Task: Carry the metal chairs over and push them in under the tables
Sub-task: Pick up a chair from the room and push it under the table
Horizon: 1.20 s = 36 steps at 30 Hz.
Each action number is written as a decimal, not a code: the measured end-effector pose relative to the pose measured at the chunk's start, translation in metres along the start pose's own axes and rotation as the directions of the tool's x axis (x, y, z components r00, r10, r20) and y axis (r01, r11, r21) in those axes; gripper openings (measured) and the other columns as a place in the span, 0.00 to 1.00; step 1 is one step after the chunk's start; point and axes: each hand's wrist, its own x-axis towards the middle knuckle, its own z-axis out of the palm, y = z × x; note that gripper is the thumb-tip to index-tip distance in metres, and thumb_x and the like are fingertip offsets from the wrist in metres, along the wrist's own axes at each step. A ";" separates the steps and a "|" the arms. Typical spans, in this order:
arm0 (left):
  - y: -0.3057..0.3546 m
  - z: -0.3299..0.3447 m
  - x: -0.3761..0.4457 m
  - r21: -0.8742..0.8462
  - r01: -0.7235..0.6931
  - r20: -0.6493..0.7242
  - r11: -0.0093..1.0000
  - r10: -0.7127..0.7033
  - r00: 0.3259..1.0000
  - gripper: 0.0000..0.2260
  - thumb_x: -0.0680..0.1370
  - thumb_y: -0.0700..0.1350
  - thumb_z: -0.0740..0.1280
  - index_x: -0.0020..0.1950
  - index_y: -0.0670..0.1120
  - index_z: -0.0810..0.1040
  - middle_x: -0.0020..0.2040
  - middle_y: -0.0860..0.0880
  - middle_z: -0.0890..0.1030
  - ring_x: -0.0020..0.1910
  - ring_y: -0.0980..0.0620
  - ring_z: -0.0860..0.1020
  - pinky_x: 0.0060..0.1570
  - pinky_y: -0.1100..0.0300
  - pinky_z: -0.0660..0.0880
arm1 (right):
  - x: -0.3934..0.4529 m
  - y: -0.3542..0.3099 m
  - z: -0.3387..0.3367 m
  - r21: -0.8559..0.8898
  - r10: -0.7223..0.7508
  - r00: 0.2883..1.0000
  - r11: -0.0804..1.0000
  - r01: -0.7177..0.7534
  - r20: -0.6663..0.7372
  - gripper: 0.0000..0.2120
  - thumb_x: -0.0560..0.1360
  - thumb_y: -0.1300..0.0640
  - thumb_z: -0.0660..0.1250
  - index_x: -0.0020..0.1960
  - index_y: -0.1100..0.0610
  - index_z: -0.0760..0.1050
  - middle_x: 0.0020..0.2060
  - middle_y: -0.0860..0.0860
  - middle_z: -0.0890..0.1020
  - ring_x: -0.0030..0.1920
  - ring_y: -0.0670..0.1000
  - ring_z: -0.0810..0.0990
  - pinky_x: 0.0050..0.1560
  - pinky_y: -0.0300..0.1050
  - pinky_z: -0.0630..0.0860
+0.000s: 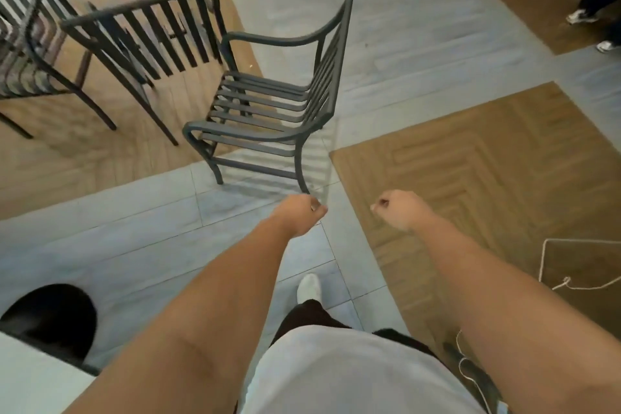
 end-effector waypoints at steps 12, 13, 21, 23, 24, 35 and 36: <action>-0.008 -0.080 0.106 -0.055 0.107 -0.025 0.993 -0.109 0.994 0.20 0.84 0.60 0.60 0.64 0.48 0.82 0.59 0.46 0.84 0.57 0.45 0.80 0.51 0.54 0.73 | 0.139 -0.062 -0.108 -0.040 -0.187 0.982 0.982 0.186 -0.029 0.14 0.82 0.48 0.64 0.61 0.56 0.82 0.56 0.55 0.84 0.59 0.58 0.80 0.60 0.50 0.77; -0.005 -0.084 0.114 -0.068 0.117 -0.034 0.991 -0.120 0.992 0.20 0.85 0.59 0.60 0.63 0.47 0.82 0.58 0.46 0.84 0.56 0.46 0.80 0.52 0.54 0.73 | 0.152 -0.063 -0.117 -0.056 -0.205 0.978 0.977 0.204 -0.025 0.14 0.82 0.48 0.64 0.60 0.55 0.82 0.56 0.55 0.84 0.59 0.58 0.80 0.59 0.49 0.76; 0.039 -0.108 0.188 -0.231 0.233 -0.142 0.945 -0.270 0.952 0.19 0.85 0.56 0.60 0.65 0.44 0.80 0.44 0.49 0.83 0.42 0.55 0.76 0.44 0.59 0.70 | 0.282 -0.057 -0.188 -0.141 -0.335 0.942 0.931 0.336 0.036 0.14 0.83 0.48 0.64 0.60 0.55 0.81 0.55 0.56 0.85 0.57 0.60 0.80 0.53 0.48 0.73; 0.054 -0.110 0.201 -0.297 0.291 -0.139 0.909 -0.343 0.929 0.21 0.85 0.58 0.60 0.67 0.44 0.79 0.53 0.47 0.85 0.48 0.51 0.78 0.49 0.56 0.73 | 0.311 -0.056 -0.206 -0.165 -0.371 0.925 0.910 0.379 0.080 0.14 0.83 0.47 0.63 0.60 0.53 0.81 0.56 0.56 0.85 0.56 0.60 0.80 0.51 0.47 0.73; 0.061 -0.111 0.209 -0.316 0.318 -0.139 0.894 -0.375 0.916 0.22 0.85 0.59 0.60 0.67 0.44 0.79 0.56 0.47 0.84 0.51 0.49 0.79 0.52 0.54 0.75 | 0.323 -0.057 -0.214 -0.173 -0.388 0.916 0.900 0.401 0.101 0.14 0.83 0.47 0.64 0.62 0.53 0.80 0.56 0.55 0.85 0.57 0.59 0.80 0.52 0.48 0.73; 0.108 -0.140 0.265 -0.493 0.373 -0.193 0.786 -0.517 0.834 0.22 0.84 0.62 0.58 0.72 0.51 0.75 0.61 0.50 0.82 0.50 0.49 0.84 0.57 0.53 0.78 | 0.417 -0.094 -0.303 -0.332 -0.575 0.809 0.744 0.580 0.123 0.18 0.83 0.48 0.62 0.70 0.52 0.75 0.63 0.54 0.79 0.61 0.59 0.77 0.57 0.52 0.75; 0.107 -0.143 0.270 -0.498 0.371 -0.191 0.784 -0.517 0.835 0.22 0.84 0.62 0.58 0.72 0.51 0.75 0.61 0.50 0.82 0.50 0.49 0.84 0.56 0.53 0.79 | 0.423 -0.098 -0.306 -0.350 -0.576 0.807 0.735 0.582 0.132 0.18 0.82 0.48 0.63 0.70 0.51 0.75 0.63 0.54 0.79 0.62 0.59 0.77 0.58 0.52 0.75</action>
